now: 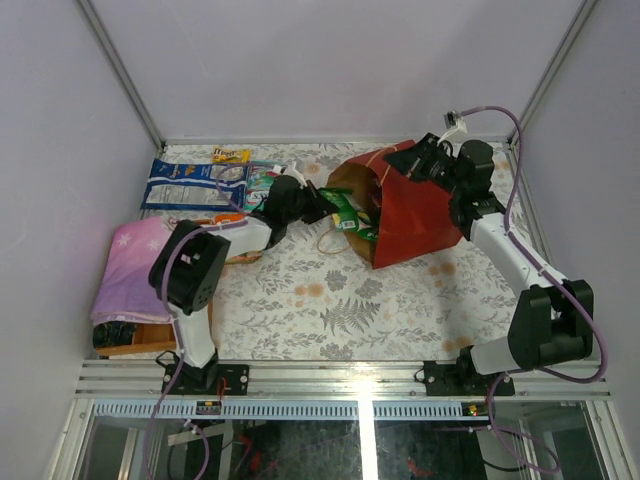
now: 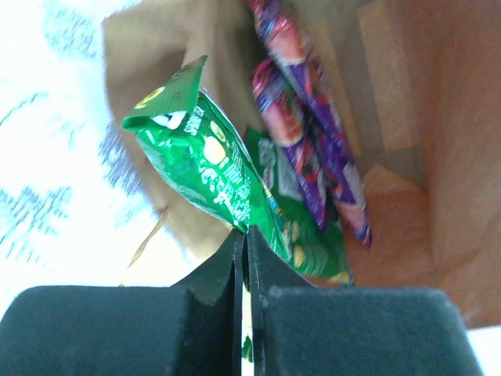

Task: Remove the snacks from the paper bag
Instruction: Take out the snack from the paper bag, then place the snack at the center of the board.

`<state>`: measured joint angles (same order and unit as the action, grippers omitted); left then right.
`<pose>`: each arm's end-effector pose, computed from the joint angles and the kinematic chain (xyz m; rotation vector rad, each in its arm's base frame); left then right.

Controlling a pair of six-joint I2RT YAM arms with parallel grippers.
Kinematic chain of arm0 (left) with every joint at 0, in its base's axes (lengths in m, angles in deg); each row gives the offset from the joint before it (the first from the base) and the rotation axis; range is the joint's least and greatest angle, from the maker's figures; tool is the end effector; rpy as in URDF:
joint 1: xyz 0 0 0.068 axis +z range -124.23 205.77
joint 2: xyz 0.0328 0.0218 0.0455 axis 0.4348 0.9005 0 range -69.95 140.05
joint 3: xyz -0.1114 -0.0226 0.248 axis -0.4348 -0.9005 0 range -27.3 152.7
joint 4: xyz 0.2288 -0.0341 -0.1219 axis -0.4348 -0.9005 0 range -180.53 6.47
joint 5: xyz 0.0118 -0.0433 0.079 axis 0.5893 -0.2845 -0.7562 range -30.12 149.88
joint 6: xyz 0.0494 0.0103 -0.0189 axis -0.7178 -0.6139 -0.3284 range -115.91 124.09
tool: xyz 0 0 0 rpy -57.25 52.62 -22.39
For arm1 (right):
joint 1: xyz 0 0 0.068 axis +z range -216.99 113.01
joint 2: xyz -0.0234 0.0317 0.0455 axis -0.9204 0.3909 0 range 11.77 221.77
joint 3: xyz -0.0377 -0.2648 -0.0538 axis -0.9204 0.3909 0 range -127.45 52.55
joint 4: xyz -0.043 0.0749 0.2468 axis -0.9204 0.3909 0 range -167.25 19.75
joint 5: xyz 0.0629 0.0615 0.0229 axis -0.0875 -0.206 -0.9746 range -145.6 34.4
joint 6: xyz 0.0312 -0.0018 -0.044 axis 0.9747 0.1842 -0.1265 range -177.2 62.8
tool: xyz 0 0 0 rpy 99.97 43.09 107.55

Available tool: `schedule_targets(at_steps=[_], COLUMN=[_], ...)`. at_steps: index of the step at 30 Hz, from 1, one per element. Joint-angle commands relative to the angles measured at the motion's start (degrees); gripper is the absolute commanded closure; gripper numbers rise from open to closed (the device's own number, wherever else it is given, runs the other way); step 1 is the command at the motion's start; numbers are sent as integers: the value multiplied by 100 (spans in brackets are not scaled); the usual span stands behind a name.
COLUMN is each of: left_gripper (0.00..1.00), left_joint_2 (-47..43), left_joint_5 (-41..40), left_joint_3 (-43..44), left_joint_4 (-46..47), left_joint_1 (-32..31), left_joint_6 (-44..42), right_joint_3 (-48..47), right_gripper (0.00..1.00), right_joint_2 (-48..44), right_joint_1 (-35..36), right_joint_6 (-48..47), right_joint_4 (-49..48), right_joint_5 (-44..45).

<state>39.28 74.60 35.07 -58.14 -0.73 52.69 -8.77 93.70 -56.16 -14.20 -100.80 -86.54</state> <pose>0.3711 -0.1952 0.1853 -0.2205 2.0914 -1.0843 0.3284 0.0816 0.3501 -0.0044 1.6436 1.1413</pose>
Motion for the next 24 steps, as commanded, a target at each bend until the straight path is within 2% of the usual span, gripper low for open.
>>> schedule_targets(at_steps=[1,7,11,14,17,21,24], left_gripper=[100,100,100,100,100,100,100], left_joint_2=[-587,-1509,-1792,-1649,-983,448,1156], left_joint_5=[429,615,660,845,1282,1488,1226], left_joint_3=[-593,-1287,-1281,-1083,-546,1362,2430], left_joint_4=[-859,-1673,-2299,-2417,-2120,-2995,-3447], left_joint_1=[112,371,660,968,1255,1307,1326], left_joint_6=[-602,-1121,-1510,-1726,-1810,-2444,-2651], right_joint_3=[-327,-271,-285,-253,-315,-582,-620], right_gripper=[100,100,100,100,100,100,100], right_joint_2=[-51,92,42,-37,-48,-23,-90], right_joint_1=[-250,-751,-889,-1071,-1267,-1455,-1601], right_joint_6=[67,282,18,-56,46,-17,-135], right_joint_4=[-463,-703,-502,-431,-500,-226,-49], right_joint_5=[270,78,220,263,165,-87,-122])
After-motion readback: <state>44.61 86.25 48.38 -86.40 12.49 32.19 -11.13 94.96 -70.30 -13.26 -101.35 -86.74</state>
